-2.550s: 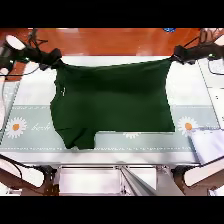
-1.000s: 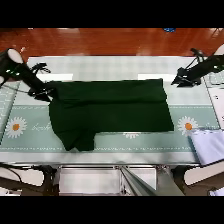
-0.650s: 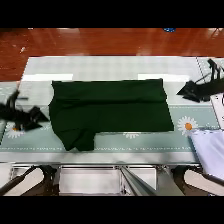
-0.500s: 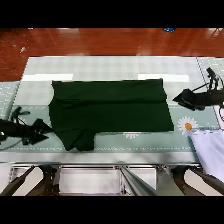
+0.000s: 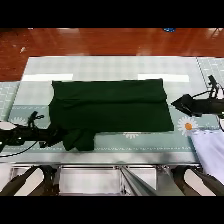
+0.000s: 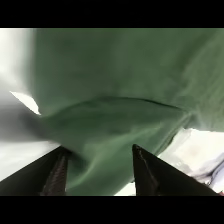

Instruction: Fold the shirts.

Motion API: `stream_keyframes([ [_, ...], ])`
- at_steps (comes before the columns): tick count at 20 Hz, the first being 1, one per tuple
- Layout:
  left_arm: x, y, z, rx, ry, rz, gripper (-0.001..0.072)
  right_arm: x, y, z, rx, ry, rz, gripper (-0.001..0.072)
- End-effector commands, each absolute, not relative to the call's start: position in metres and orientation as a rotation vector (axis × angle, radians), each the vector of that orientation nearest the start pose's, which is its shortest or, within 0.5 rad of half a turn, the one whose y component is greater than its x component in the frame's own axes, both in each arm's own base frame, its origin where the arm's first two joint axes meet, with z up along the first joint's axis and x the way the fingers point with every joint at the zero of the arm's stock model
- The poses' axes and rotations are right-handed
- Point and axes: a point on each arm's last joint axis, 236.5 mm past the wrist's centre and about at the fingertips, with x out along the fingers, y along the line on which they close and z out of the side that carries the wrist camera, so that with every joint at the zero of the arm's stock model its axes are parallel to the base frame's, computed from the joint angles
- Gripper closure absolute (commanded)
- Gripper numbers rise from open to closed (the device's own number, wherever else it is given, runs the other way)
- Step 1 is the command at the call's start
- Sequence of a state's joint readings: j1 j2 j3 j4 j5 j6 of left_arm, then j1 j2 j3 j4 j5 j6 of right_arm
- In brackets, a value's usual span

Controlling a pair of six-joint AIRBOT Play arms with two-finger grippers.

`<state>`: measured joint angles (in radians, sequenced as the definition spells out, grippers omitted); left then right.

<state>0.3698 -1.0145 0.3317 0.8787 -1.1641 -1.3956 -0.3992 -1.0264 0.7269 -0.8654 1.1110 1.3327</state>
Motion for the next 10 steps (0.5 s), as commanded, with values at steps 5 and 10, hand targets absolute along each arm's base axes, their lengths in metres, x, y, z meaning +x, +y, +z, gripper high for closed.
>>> stream_keyframes([
  [5, 0.185, -0.094, -0.124, -0.824, 1.618, -0.129, 0.0687, 0.231, -0.052, -0.051, 0.832, 1.388, -0.140, 0.0303],
  [10, 0.193, -0.095, -0.116, -0.828, 1.604, -0.150, 0.0687, 0.218, 0.002, -0.079, 0.913, 1.469, -0.028, 0.0304],
])
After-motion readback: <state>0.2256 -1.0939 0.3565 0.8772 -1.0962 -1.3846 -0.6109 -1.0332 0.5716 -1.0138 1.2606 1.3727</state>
